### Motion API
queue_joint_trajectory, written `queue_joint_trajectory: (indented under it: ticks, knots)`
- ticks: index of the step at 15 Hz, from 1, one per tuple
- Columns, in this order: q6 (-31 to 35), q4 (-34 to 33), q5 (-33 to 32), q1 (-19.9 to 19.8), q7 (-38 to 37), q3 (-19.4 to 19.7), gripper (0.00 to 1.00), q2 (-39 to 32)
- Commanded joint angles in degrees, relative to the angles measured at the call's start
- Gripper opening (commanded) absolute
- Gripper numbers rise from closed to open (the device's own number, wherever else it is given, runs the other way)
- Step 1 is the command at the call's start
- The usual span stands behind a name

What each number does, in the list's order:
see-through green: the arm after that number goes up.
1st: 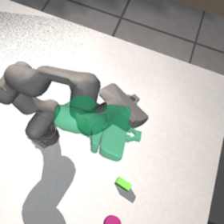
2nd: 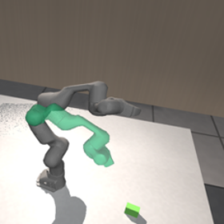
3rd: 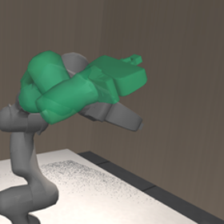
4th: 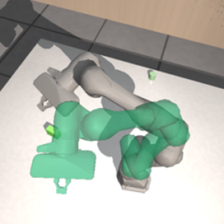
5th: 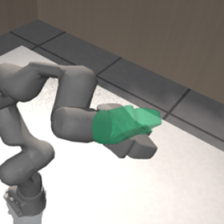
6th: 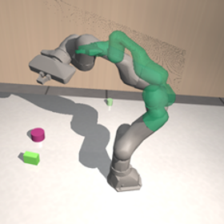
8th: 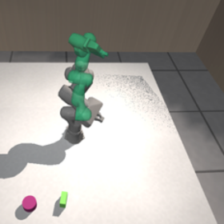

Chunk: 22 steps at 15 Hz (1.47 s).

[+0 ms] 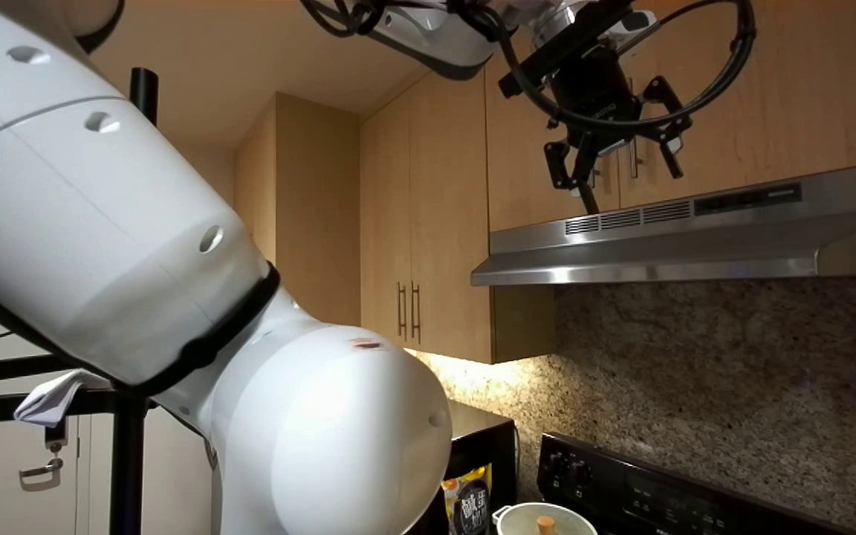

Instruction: Open the right door of the cabinet

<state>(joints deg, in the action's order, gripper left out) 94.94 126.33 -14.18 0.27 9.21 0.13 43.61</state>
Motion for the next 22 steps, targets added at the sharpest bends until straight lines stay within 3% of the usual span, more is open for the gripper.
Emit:
queue_joint_trajectory:
  ticks: [1, 8, 16, 20, 22]
  knots:
    - [-0.24, -0.21, -0.27, 0.57, -0.28, 0.37, 1.0, -0.1]
    - [0.82, -0.06, -0.08, 0.4, -1.91, -0.21, 1.0, -0.41]
    - [12.41, -1.92, -0.6, -1.75, -19.84, -7.24, 1.0, -4.8]
    - [12.93, -5.91, -1.33, -2.51, -25.45, -10.55, 1.0, -8.93]
    - [10.58, -7.73, 0.12, -1.71, -24.81, -10.26, 1.0, -10.58]
